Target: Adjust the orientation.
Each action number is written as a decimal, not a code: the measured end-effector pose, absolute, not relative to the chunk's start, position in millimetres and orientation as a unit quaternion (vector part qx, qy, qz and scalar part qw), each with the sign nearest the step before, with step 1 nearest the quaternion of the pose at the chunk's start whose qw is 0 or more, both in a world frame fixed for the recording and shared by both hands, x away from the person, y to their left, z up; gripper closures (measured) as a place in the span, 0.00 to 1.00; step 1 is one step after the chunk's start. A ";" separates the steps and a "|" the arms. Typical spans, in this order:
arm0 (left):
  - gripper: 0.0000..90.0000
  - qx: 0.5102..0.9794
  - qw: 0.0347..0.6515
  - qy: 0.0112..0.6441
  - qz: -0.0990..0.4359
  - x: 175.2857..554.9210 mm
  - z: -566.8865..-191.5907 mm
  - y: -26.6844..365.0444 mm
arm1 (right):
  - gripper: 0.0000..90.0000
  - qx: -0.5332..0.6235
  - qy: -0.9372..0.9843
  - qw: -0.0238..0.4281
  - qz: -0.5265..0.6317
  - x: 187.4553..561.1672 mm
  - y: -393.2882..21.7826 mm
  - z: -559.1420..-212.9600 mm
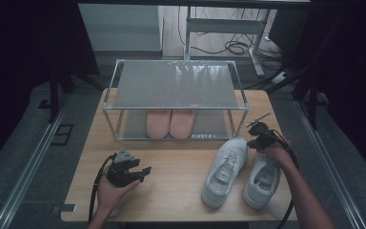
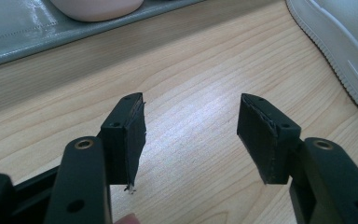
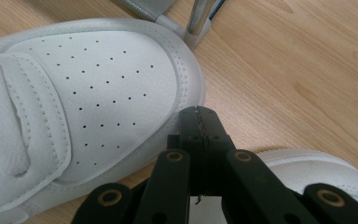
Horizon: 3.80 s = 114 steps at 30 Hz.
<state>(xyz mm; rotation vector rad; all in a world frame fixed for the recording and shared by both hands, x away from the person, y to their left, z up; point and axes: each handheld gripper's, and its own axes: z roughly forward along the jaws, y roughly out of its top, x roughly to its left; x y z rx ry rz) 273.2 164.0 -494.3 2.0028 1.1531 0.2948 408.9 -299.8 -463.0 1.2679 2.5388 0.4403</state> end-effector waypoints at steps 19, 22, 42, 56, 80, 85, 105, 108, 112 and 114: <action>0.46 0.791 0.390 0.458 0.113 274.8 -497.5 164.3 | 1.00 0.413 0.888 0.138 0.147 413.0 -284.2 -462.8; 0.46 0.791 0.390 0.457 0.113 274.9 -497.8 164.1 | 1.00 0.414 0.888 0.136 0.144 413.1 -283.7 -462.5; 0.46 0.789 0.394 0.457 0.116 274.1 -495.3 166.6 | 1.00 0.414 0.894 0.128 0.115 415.2 -276.9 -464.3; 0.46 0.791 0.393 0.456 0.113 274.8 -496.6 166.0 | 1.00 0.375 0.911 0.123 0.118 411.1 -244.7 -456.9; 0.46 0.790 0.394 0.456 0.113 275.1 -496.5 167.3 | 1.00 0.350 0.918 0.110 0.153 406.5 -202.2 -454.9; 0.46 0.791 0.393 0.455 0.113 275.1 -496.7 167.0 | 1.00 0.338 0.921 0.108 0.160 403.6 -191.2 -455.0; 0.46 0.789 0.395 0.457 0.114 274.9 -496.1 168.0 | 1.00 0.327 0.922 0.087 0.187 401.2 -176.2 -456.6; 0.46 0.790 0.395 0.456 0.113 274.7 -496.2 167.6 | 1.00 0.329 0.921 0.086 0.189 401.7 -178.0 -456.3; 0.46 0.789 0.396 0.457 0.114 274.6 -495.7 168.2 | 0.99 0.331 0.917 0.083 0.204 397.2 -184.6 -450.5; 0.46 0.789 0.396 0.457 0.114 274.7 -495.8 168.4 | 0.99 0.332 0.913 0.086 0.219 391.6 -189.1 -444.2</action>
